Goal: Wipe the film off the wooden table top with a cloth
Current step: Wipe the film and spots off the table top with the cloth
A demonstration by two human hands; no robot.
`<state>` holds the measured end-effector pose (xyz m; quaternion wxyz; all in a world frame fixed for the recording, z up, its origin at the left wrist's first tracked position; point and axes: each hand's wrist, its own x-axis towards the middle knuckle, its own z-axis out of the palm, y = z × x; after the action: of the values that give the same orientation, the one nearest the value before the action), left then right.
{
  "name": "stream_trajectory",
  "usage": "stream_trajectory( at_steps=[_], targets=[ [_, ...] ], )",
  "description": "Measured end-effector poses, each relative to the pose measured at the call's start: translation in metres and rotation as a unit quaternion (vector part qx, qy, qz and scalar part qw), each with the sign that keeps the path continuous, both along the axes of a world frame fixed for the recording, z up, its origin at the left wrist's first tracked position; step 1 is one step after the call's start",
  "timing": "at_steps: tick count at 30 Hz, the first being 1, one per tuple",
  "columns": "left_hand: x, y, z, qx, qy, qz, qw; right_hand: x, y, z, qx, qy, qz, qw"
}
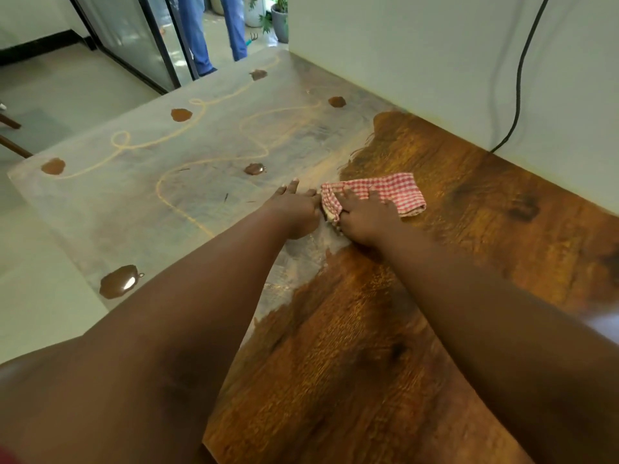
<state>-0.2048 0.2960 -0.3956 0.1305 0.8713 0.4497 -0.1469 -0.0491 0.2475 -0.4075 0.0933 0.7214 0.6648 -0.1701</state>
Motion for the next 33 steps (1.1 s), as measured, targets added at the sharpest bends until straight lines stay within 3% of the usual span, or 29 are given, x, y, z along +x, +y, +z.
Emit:
stream_trajectory(
  at_steps=[7, 11, 15, 22, 33],
  targets=[
    [0.005, 0.004, 0.011, -0.027, 0.0, 0.028, 0.999, 0.018, -0.05, 0.0, 0.023, 0.01, 0.097, 0.995],
    [0.005, 0.006, 0.008, -0.026, 0.001, 0.027, 0.999, 0.028, -0.035, 0.009, 0.006, -0.011, 0.055, 0.998],
    [0.004, 0.008, 0.003, -0.016, -0.002, 0.023, 1.0, -0.013, -0.021, 0.002, 0.004, 0.007, -0.001, 1.0],
    [-0.009, 0.0, -0.004, 0.023, 0.03, -0.034, 0.999, -0.023, -0.064, -0.01, 0.055, 0.023, 0.068, 0.996],
    [-0.054, -0.002, -0.042, 0.06, -0.112, -0.093, 0.987, -0.076, -0.059, -0.006, 0.029, 0.008, -0.064, 0.997]
  ],
)
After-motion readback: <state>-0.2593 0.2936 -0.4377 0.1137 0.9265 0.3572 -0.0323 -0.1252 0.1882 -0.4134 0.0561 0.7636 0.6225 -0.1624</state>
